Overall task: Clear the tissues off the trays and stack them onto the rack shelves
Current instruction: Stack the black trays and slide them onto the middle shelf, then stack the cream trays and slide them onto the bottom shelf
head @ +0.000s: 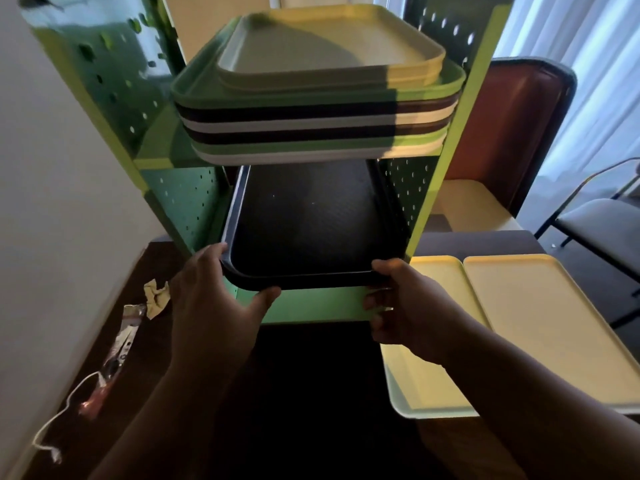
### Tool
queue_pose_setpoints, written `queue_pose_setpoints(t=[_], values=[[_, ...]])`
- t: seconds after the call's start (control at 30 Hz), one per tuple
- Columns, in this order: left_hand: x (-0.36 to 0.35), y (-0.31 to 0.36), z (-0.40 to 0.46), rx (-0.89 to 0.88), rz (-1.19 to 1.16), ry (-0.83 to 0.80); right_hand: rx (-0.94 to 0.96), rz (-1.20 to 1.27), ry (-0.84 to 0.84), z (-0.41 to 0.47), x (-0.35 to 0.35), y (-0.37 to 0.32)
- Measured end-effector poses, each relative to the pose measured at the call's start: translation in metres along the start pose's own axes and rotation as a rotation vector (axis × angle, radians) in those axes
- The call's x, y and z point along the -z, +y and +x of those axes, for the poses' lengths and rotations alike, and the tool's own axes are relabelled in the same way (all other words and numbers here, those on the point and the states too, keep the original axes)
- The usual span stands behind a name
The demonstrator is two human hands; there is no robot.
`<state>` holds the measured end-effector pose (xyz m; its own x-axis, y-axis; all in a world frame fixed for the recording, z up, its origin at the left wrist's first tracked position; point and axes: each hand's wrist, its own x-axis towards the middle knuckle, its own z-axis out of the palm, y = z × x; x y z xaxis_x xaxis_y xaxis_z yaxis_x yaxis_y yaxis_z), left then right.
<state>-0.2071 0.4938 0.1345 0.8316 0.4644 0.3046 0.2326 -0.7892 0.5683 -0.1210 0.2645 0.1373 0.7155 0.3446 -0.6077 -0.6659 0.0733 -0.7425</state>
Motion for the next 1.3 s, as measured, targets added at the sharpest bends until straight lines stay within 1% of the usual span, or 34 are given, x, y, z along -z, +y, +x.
queue_pose_setpoints(t=[0.03,0.1,0.13,0.17,0.2,0.27,0.37,0.47,0.63,0.8,0.9,0.97,1.03,1.1,1.2,1.3], values=[[-0.002,0.004,-0.006,-0.066,0.005,0.049,-0.001,0.013,-0.035,-0.001,0.005,0.003],[-0.012,0.019,-0.022,-0.294,-0.058,0.159,-0.009,0.041,-0.105,-0.004,0.018,0.012],[-0.018,0.031,-0.033,-0.412,-0.12,0.171,-0.015,0.061,-0.11,-0.004,0.027,0.017],[-0.025,0.042,-0.043,-0.506,-0.192,0.13,-0.021,0.086,-0.088,-0.004,0.036,0.022],[-0.036,0.056,-0.051,-0.564,-0.263,0.039,-0.023,0.114,-0.041,-0.003,0.048,0.027],[-0.061,0.077,-0.064,-0.608,-0.352,-0.195,-0.013,0.128,0.055,-0.002,0.07,0.035],[-0.099,0.098,-0.072,-0.539,-0.405,-0.469,0.014,0.119,0.14,0.002,0.098,0.038],[-0.144,0.124,-0.076,-0.416,-0.4,-0.656,0.029,0.1,0.249,0.007,0.136,0.037],[-0.213,0.165,-0.082,-0.237,-0.321,-0.869,0.045,-0.078,0.481,0.02,0.211,0.035],[-0.29,0.207,-0.104,-0.064,-0.283,-1.026,0.009,-0.243,0.689,0.033,0.322,0.045],[-0.34,0.235,-0.123,-0.021,-0.204,-1.158,-0.055,-0.364,0.769,0.036,0.391,0.05],[-0.367,0.253,-0.133,0.009,-0.153,-1.211,-0.127,-0.482,0.838,0.041,0.435,0.054],[-0.385,0.268,-0.141,0.046,-0.124,-1.238,-0.192,-0.697,0.9,0.045,0.473,0.057],[-0.396,0.276,-0.147,0.093,-0.093,-1.249,-0.248,-0.839,0.898,0.047,0.502,0.061],[-0.408,0.275,-0.151,0.2,-0.025,-1.259,-0.325,-0.8,0.818,0.05,0.524,0.061],[-0.419,0.269,-0.153,0.293,-0.058,-1.222,-0.339,-0.77,0.791,0.054,0.535,0.061]])
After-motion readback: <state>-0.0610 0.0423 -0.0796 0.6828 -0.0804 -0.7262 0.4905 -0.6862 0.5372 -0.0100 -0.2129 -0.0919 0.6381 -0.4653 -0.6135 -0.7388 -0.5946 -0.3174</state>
